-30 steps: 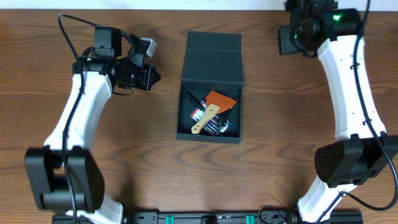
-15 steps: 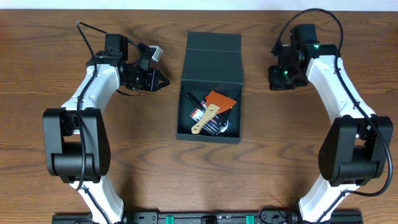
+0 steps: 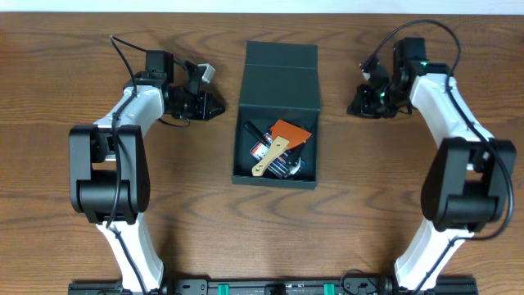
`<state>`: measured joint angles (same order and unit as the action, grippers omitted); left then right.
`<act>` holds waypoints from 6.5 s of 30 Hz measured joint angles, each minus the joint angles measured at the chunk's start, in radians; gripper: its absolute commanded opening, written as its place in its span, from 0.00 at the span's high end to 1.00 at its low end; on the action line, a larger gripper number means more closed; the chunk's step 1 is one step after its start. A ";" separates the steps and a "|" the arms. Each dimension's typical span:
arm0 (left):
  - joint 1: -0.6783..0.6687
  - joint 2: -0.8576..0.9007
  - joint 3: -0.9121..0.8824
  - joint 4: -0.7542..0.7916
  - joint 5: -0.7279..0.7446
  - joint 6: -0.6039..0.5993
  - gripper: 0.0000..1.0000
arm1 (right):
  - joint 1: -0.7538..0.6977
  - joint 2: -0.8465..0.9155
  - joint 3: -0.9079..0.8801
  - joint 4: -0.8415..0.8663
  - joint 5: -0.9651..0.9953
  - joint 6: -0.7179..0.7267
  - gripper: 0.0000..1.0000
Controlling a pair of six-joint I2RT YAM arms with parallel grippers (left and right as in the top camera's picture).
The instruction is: Pack container
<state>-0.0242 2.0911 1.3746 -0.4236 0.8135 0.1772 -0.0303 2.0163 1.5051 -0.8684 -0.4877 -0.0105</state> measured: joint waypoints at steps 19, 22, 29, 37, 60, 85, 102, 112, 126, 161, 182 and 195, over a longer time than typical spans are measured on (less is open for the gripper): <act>-0.005 0.116 0.001 0.072 0.081 -0.049 0.94 | 0.001 0.113 -0.003 0.084 -0.159 0.034 0.99; -0.016 0.130 0.013 0.074 0.101 -0.051 0.94 | 0.003 0.113 -0.003 0.103 -0.183 0.036 0.99; -0.053 0.131 0.046 0.093 0.105 -0.054 0.94 | 0.028 0.113 -0.003 0.144 -0.218 0.046 0.99; -0.056 0.131 0.059 0.095 0.105 -0.069 0.94 | 0.054 0.113 -0.003 0.183 -0.230 0.060 0.99; -0.055 0.132 0.160 0.053 0.138 -0.074 0.94 | 0.082 0.139 -0.003 0.269 -0.280 0.068 0.99; -0.012 0.133 0.253 -0.072 0.130 -0.039 0.94 | 0.082 0.150 0.130 0.221 -0.297 0.042 0.99; 0.008 0.133 0.253 -0.153 -0.040 -0.014 0.94 | 0.082 0.158 0.130 0.144 -0.170 0.034 0.99; -0.031 0.133 0.253 -0.153 -0.040 0.014 0.94 | 0.082 0.270 0.130 0.147 -0.175 0.034 0.99; -0.031 0.147 0.253 -0.152 -0.011 0.063 0.94 | 0.082 0.288 0.130 0.193 -0.221 0.036 0.99; -0.023 0.243 0.323 -0.084 0.186 0.004 0.94 | 0.146 0.288 0.136 0.289 -0.278 0.036 0.99; -0.017 0.198 0.411 -0.252 0.207 0.011 0.95 | 0.146 0.288 0.427 0.127 -0.276 0.016 0.99; -0.021 0.039 0.411 -0.372 0.165 0.014 0.94 | 0.146 0.288 0.527 -0.001 -0.299 -0.024 0.99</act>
<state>-0.0452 2.1296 1.7859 -0.7956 0.9787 0.1917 0.1162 2.3039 2.0319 -0.8692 -0.7868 -0.0341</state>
